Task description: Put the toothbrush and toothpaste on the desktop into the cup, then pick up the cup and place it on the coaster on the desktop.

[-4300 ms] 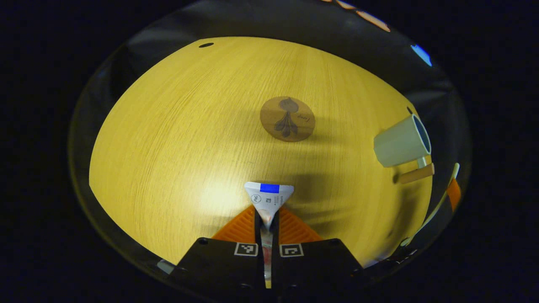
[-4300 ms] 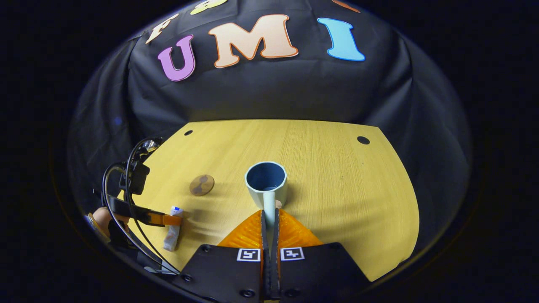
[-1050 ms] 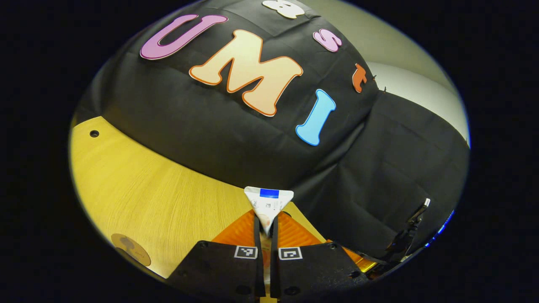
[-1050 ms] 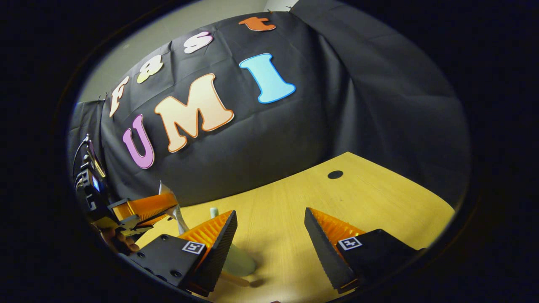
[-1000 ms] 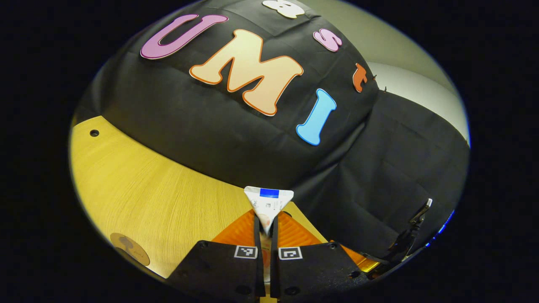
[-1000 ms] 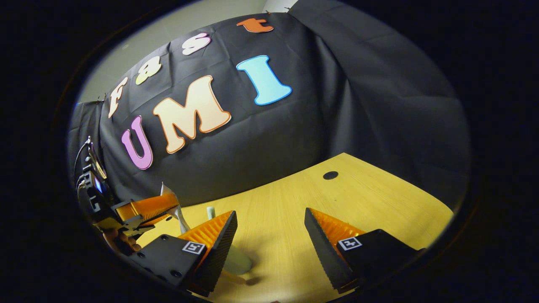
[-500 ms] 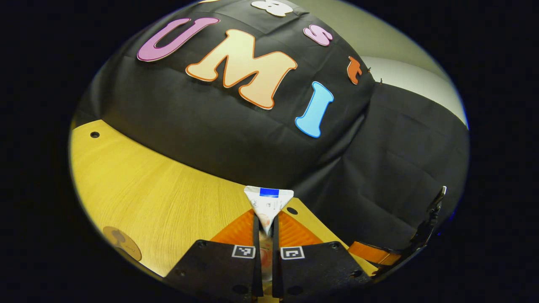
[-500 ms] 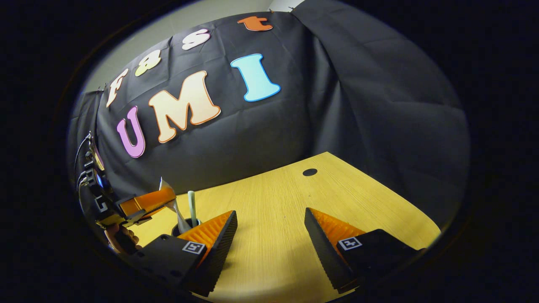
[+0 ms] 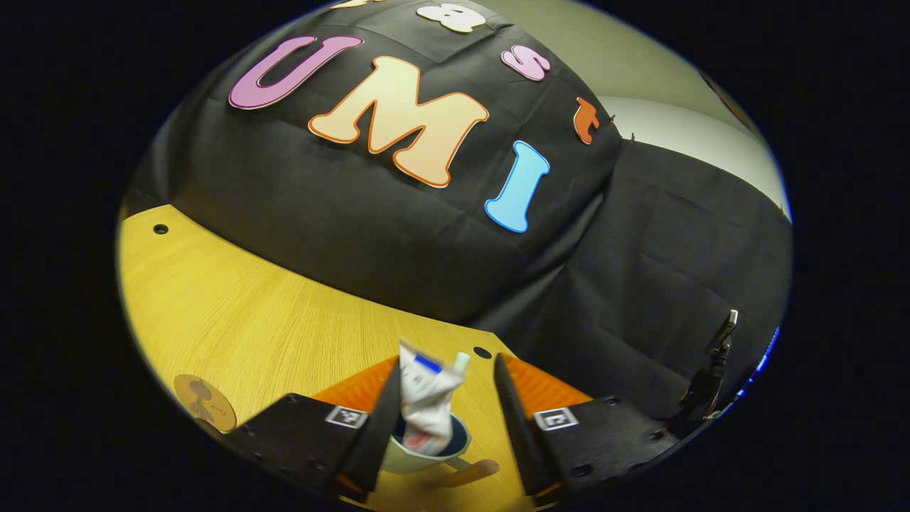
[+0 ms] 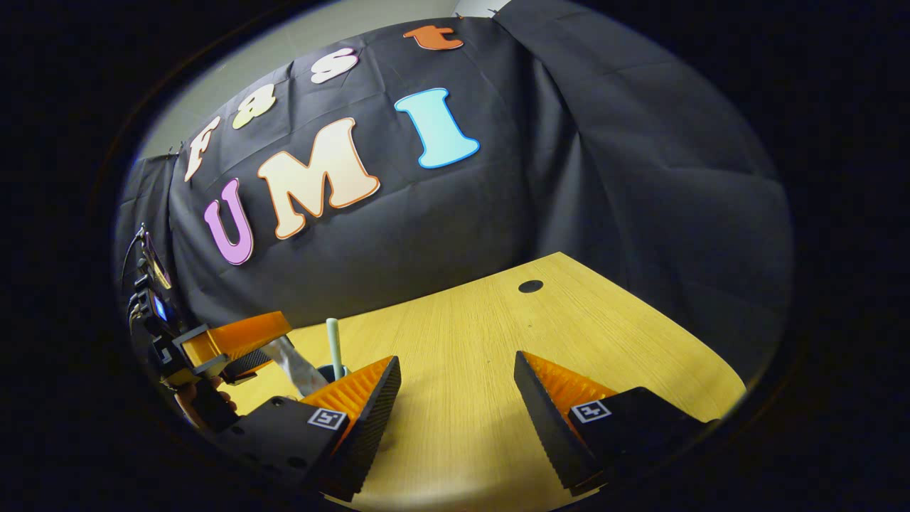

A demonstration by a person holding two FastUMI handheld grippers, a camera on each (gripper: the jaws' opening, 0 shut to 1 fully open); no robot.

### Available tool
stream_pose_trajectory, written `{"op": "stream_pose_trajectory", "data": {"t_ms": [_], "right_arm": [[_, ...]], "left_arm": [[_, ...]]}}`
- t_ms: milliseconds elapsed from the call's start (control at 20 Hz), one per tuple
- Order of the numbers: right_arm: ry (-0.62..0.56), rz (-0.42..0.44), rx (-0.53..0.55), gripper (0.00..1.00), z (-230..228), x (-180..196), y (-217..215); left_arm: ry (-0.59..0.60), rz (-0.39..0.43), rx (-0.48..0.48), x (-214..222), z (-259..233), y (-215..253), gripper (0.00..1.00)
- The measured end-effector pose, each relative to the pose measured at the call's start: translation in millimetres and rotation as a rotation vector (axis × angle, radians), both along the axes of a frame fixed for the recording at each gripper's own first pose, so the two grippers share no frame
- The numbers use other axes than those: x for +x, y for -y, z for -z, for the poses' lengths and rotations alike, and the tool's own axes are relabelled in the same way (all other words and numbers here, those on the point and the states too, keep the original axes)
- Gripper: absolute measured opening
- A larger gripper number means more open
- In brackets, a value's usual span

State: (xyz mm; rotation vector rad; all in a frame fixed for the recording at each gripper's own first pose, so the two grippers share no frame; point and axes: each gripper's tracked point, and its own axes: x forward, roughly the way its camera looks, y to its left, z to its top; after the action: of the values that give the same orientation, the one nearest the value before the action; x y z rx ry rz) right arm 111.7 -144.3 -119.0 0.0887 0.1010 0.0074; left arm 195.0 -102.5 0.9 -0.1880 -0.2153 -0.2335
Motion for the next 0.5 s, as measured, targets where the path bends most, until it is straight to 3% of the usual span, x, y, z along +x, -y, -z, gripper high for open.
{"op": "stream_pose_trajectory", "data": {"t_ms": [100,500], "right_arm": [[-0.006,-0.014,0.0,0.98,0.6,-0.3,-4.0],[-0.078,-0.124,-0.093,0.94,-4.0,-9.6,-43.6]], "left_arm": [[0.004,-0.029,0.015,-7.0,-0.9,-8.6,0.95],[-0.025,-0.188,-0.021,-39.8,-1.9,-75.6,0.95]]}}
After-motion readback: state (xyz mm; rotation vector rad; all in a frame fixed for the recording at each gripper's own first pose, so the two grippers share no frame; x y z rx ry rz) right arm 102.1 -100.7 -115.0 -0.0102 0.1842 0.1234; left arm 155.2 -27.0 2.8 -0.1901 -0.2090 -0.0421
